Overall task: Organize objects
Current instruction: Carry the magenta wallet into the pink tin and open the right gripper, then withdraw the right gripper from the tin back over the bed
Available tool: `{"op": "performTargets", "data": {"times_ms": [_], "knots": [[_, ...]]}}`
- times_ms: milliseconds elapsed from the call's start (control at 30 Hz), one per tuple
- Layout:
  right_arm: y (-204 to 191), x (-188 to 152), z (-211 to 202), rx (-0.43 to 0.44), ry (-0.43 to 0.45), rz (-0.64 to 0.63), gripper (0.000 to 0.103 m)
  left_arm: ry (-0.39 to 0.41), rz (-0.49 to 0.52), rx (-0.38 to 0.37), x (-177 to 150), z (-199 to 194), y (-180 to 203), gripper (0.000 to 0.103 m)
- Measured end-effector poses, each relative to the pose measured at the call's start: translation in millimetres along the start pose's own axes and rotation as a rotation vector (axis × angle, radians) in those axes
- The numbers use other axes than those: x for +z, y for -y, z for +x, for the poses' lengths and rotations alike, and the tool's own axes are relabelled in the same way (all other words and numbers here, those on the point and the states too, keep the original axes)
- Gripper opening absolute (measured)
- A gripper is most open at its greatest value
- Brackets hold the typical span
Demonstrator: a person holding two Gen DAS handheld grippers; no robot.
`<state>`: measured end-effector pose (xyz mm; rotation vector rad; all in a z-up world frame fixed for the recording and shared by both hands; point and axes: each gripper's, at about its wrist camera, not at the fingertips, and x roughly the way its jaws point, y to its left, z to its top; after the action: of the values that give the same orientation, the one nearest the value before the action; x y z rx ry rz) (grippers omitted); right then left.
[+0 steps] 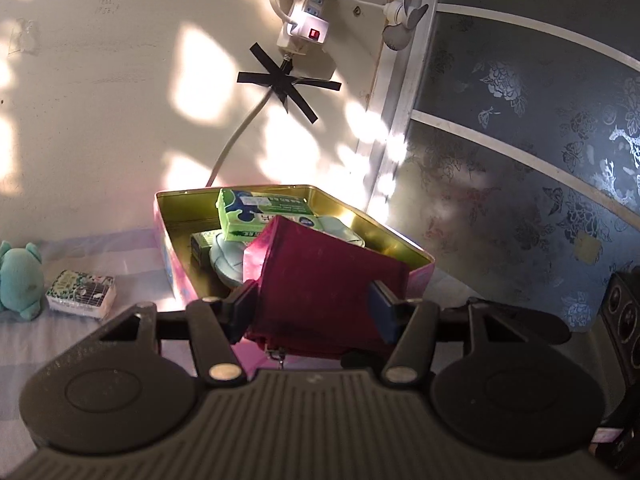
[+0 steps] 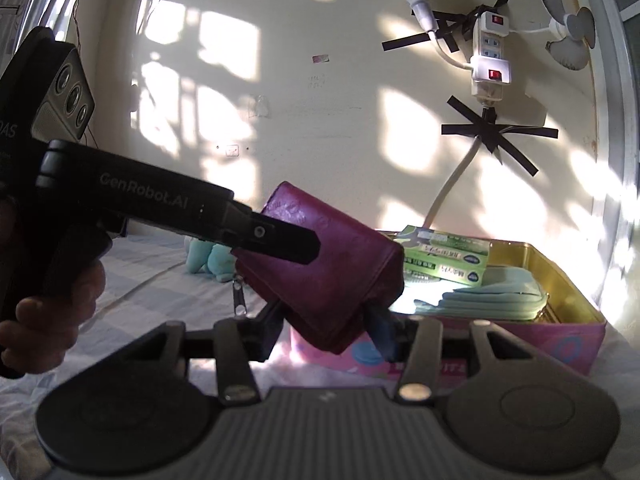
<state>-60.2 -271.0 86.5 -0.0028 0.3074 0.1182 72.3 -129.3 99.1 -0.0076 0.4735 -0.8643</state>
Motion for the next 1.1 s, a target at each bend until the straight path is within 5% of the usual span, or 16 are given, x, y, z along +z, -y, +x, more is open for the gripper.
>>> {"op": "performTargets", "data": {"times_ms": [333, 467, 533, 767, 1100], "knots": [[99, 8, 38, -0.137, 0.001, 0.068, 0.046, -0.099, -0.033, -0.043, 25, 111, 18, 0.061], [129, -5, 63, -0.232, -0.02, 0.106, 0.05, -0.112, -0.038, 0.014, 23, 134, 22, 0.063], [140, -13, 69, -0.281, -0.013, 0.142, 0.057, -0.117, -0.039, 0.031, 20, 136, 24, 0.064], [151, -18, 48, -0.285, 0.068, 0.23, 0.057, -0.1, -0.01, 0.09, 10, 115, 32, 0.064], [116, -30, 5, -0.249, 0.093, 0.347, 0.057, -0.057, 0.049, 0.216, -22, 52, 41, 0.068]]}}
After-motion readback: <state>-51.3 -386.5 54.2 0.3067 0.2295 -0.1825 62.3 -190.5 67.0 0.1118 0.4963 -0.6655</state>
